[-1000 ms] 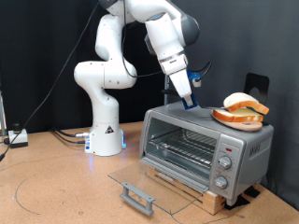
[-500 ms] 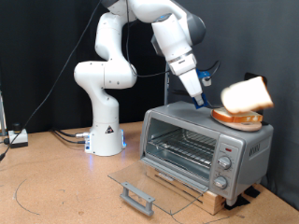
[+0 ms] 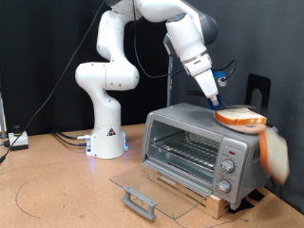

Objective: Make a piece of toast with the oven

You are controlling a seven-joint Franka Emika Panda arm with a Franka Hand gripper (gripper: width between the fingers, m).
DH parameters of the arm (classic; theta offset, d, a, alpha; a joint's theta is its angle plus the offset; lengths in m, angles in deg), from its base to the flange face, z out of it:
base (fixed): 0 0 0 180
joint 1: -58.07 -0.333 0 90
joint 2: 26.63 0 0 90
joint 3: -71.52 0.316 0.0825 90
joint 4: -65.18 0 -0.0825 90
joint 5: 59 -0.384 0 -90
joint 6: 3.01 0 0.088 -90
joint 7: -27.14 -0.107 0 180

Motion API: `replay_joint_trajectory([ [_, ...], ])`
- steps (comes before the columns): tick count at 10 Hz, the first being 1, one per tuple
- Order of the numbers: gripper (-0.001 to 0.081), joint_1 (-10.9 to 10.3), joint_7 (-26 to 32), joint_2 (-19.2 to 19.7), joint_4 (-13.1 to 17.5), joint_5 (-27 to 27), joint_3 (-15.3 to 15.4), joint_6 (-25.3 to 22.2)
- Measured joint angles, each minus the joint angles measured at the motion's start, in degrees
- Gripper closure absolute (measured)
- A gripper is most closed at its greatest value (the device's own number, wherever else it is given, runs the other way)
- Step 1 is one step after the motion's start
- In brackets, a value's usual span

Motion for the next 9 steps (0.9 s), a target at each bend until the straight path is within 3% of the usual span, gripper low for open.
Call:
replay_joint_trajectory([
  [6, 0.041, 0.0, 0.0, 0.1, 0.0, 0.2, -1.2, -2.2],
  [9, 0.041, 0.0, 2.6, -2.8, -1.2, 2.8, -7.9, -9.7],
])
